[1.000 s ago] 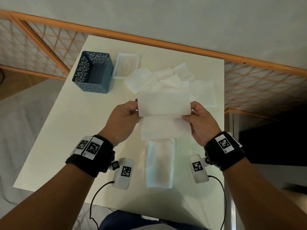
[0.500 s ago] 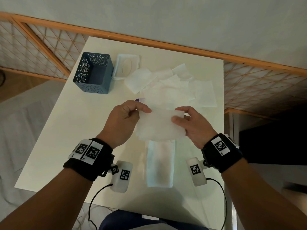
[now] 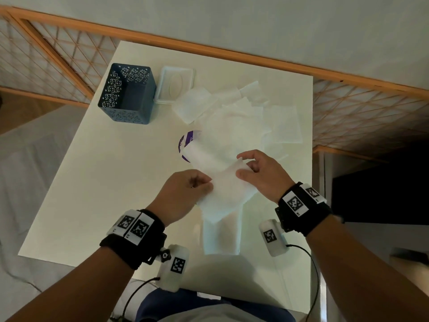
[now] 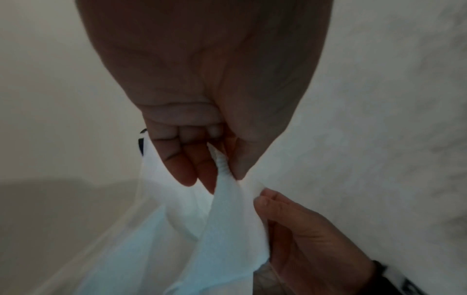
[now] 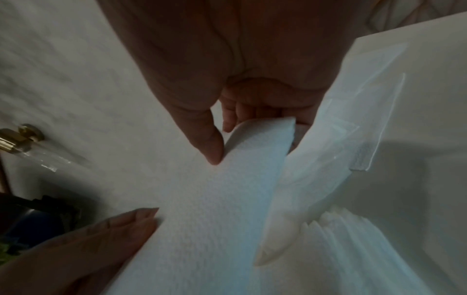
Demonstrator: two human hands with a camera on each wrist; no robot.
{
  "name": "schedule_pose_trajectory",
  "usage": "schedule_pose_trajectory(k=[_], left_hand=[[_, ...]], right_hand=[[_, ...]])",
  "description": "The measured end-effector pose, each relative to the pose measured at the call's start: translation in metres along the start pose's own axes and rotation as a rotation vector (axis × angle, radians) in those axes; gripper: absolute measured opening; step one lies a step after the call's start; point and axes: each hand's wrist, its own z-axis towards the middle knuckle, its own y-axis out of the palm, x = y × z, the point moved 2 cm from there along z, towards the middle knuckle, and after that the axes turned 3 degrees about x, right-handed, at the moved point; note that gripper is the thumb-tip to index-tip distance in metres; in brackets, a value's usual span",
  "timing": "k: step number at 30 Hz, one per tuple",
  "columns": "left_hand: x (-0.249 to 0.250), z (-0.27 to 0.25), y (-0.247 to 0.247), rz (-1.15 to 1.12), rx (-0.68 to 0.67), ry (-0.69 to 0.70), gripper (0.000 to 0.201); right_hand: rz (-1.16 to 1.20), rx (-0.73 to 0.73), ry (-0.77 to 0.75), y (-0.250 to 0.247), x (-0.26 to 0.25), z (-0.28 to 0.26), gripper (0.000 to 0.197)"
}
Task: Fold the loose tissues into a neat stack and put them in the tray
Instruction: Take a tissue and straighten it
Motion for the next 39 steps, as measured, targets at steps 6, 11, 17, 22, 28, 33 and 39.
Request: schedule_pose_trajectory(k=[6,11,17,22,28,33,39], left_hand=[[-0.026,-0.02,0.014,-0.057,-0.084,-0.212,0.014],[-0.035,-0.027,0.011,0.024,-0.135,-0.248,0.027],[-0.045,-0.027,0.009,0.234,-0.176,-0.251,0.036],[-0.053,-0.022,0.008,0.328,-0.129,-0.259,0.038],[-0.054,-0.013,0.005,0.35,-0.065,-0.239,0.035],[-0.049,-0.005,-0.001,0.336,-0.022,-0.221,0.034],[-0.035,0.003,-0.005,0.301,0.026,-0.182,0.031]], right_hand=[[-0.131,0.008,-0.001,0.011,0.005,0.008,0.022],[-0.223,-0.173,-0.021,0.026,0.008,0.008,0.012],[-0.302,-0.253,-0.047,0.049,0.013,0.008,0.01],[-0.369,-0.178,-0.04,0.059,0.021,0.007,0.006],[-0.37,-0.087,-0.02,0.065,0.033,0.009,0.008],[-0.437,-0.037,-0.083,0.055,0.026,0.018,0.023],[-0.664,0.114,-0.05,0.015,0.013,0.074,0.025]])
